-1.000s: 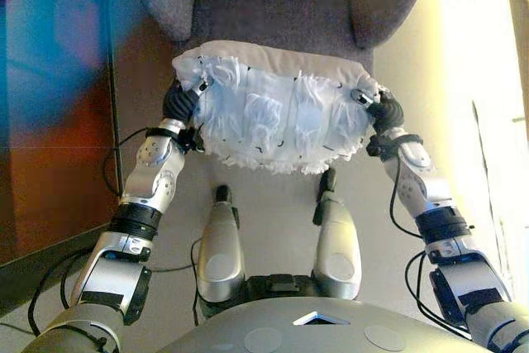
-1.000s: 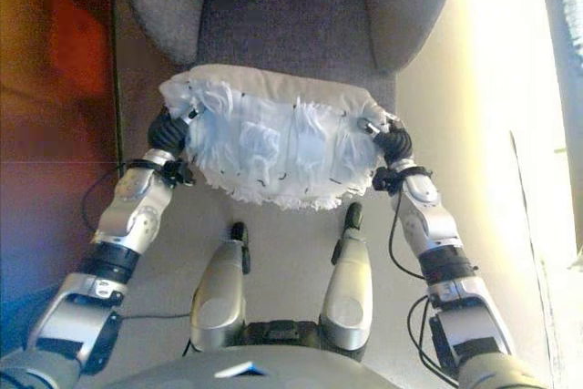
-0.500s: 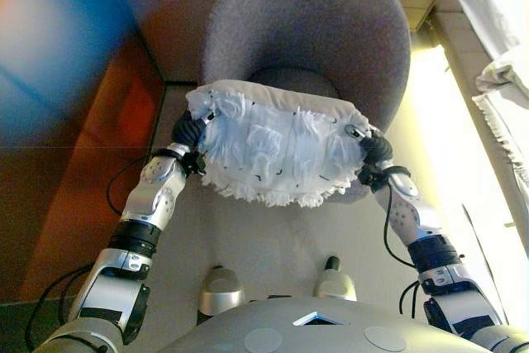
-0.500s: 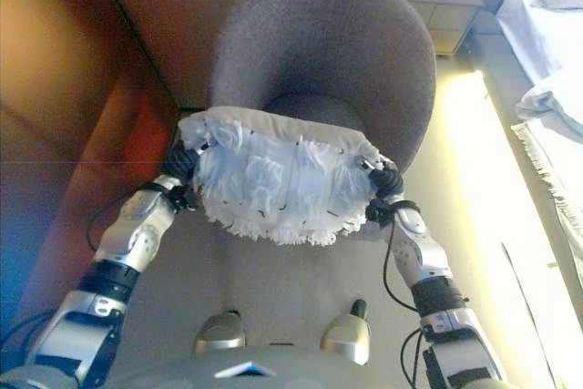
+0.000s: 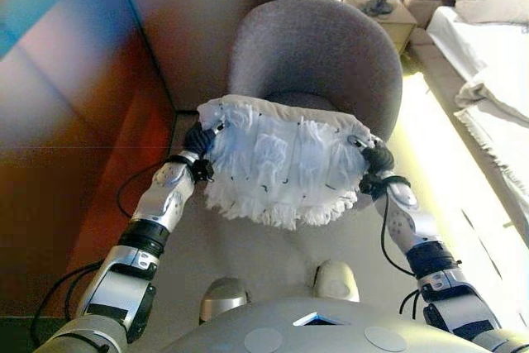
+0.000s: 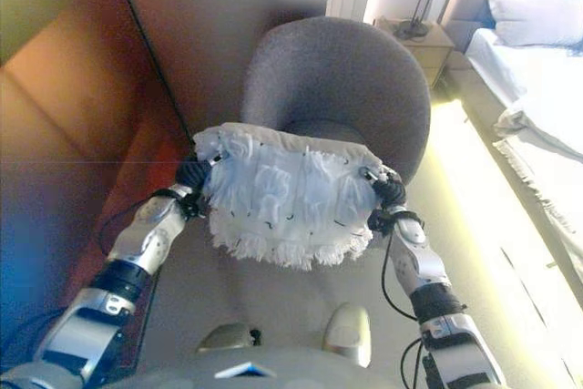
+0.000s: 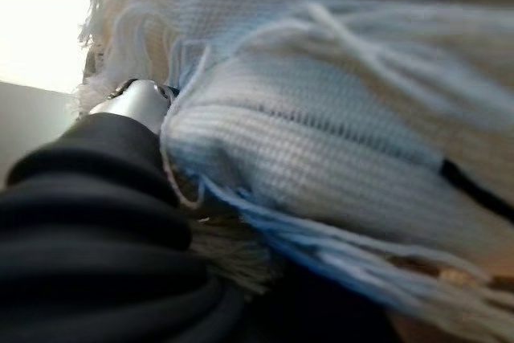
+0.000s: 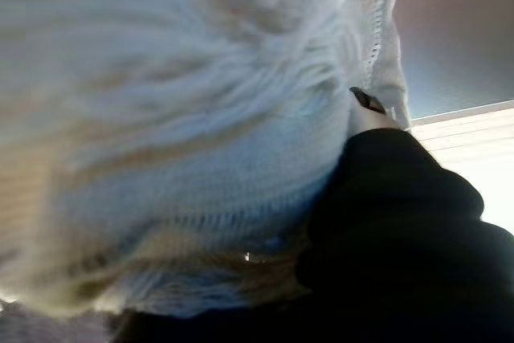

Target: Pick up the cushion and take it to the sofa

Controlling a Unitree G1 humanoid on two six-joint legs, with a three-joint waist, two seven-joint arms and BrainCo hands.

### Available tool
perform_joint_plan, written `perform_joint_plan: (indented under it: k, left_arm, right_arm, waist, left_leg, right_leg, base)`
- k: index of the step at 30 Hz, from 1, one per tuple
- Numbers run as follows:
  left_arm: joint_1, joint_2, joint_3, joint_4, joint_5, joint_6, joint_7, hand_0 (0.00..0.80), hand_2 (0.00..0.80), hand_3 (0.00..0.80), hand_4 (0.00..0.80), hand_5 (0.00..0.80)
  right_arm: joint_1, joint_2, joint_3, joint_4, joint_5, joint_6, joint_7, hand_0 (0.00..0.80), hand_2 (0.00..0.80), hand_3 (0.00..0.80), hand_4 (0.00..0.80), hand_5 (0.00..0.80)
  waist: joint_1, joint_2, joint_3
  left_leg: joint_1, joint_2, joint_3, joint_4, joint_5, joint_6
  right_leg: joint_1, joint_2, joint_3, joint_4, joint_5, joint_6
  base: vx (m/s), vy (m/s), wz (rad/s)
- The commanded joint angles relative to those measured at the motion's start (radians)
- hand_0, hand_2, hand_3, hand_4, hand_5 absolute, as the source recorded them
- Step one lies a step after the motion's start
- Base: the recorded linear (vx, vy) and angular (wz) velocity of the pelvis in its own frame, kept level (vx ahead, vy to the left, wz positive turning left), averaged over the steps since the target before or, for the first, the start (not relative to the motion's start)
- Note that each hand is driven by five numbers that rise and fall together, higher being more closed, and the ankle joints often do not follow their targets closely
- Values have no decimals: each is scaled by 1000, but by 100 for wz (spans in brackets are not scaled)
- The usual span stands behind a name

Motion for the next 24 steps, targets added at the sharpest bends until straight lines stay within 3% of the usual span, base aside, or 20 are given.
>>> perform_joint_plan:
  k: [1, 4, 8, 11, 13, 14, 16, 17, 20, 21, 24]
  left_arm:
    - [-55, -24, -20, -81, -1, -80, -16, 800, 800, 800, 800, 800]
    - [-50, -29, -24, -77, -5, -80, -15, 800, 800, 800, 800, 800]
    - [-19, -28, -4, -96, -4, -70, -24, 800, 800, 800, 800, 800]
    - [12, -34, 17, -115, 4, -66, -20, 800, 800, 800, 800, 800]
    - [36, -32, 32, -128, 8, -66, -21, 800, 800, 800, 800, 800]
    - [41, -30, 35, -129, 6, -68, -20, 800, 800, 800, 800, 800]
    - [50, -30, 55, -152, 4, -58, -14, 800, 800, 800, 800, 800]
    - [52, -32, 63, -169, 3, -57, -10, 800, 800, 800, 800, 800]
    - [46, -42, 63, -181, -5, -60, 3, 800, 800, 800, 800, 800]
    - [32, -56, 57, -173, -14, -65, 9, 800, 800, 800, 800, 800]
    - [-8, -68, 42, -152, -24, -69, 16, 800, 800, 800, 800, 800]
  right_arm:
    - [-128, -45, -48, 31, 47, -89, 27, 800, 800, 800, 800, 800]
    - [-116, -55, -56, 29, 39, -78, 39, 800, 800, 800, 800, 800]
    - [-86, -70, -69, -5, 5, -57, 71, 800, 800, 800, 800, 800]
    - [-88, -76, -67, -19, 14, -41, 96, 800, 800, 800, 800, 800]
    - [-79, -70, -61, -52, 16, -23, 101, 800, 800, 800, 800, 800]
    - [-76, -67, -61, -58, 13, -21, 104, 800, 800, 800, 800, 800]
    - [-70, -65, -61, -74, -9, -24, 114, 800, 800, 800, 800, 800]
    - [-65, -69, -61, -87, -14, -29, 113, 800, 800, 800, 800, 800]
    - [-63, -73, -62, -94, -15, -47, 109, 800, 800, 800, 800, 800]
    - [-72, -76, -64, -93, -4, -55, 104, 800, 800, 800, 800, 800]
    - [-132, -86, -60, -90, 15, -39, 79, 800, 800, 800, 800, 800]
  waist:
    - [-35, -38, -34]
    - [-55, -37, -39]
    - [-69, -48, -60]
    - [-76, -33, -90]
    - [-86, -12, -104]
    - [-90, -14, -109]
    - [-85, -12, -117]
    - [-80, -16, -115]
    - [-73, -32, -111]
    - [-70, -37, -102]
    - [-58, -33, -89]
  left_leg:
    - [146, -85, -14, -47, -109, -30]
    - [191, -91, -27, -45, -146, -22]
    - [224, -94, -26, -6, -191, -11]
    - [243, -46, 1, 68, -110, -56]
    - [250, 9, 13, 142, -5, -109]
    - [247, 14, 12, 154, 25, -119]
    - [191, 51, 20, 306, 161, -177]
    - [137, 74, 25, 417, 188, -194]
    - [41, 90, 28, 559, 184, -190]
    - [-6, 128, 47, 561, 168, -185]
    - [-24, 175, 75, 382, 169, -179]
  right_leg:
    - [-23, 40, 1, -194, 202, 23]
    - [-66, 72, -31, -248, 196, 16]
    - [-64, 74, -38, -218, 192, -1]
    - [-22, 91, -53, -181, 132, -32]
    - [-1, 114, -41, -133, 90, -62]
    - [2, 114, -34, -129, 84, -70]
    - [60, 129, -34, -137, 44, -105]
    - [95, 131, -34, -142, 22, -124]
    - [134, 121, -22, -144, -3, -148]
    - [167, 123, -13, -141, -27, -157]
    - [204, 130, -6, -137, -53, -150]
  base:
    - [380, -13, -3]
    - [333, -15, 30]
    - [445, -97, 36]
    - [425, -212, 34]
    - [373, -223, -1]
    - [290, -206, -15]
    - [342, -269, -19]
    - [359, -268, -34]
    - [231, -126, -42]
    - [299, -78, -23]
    - [229, 37, 2]
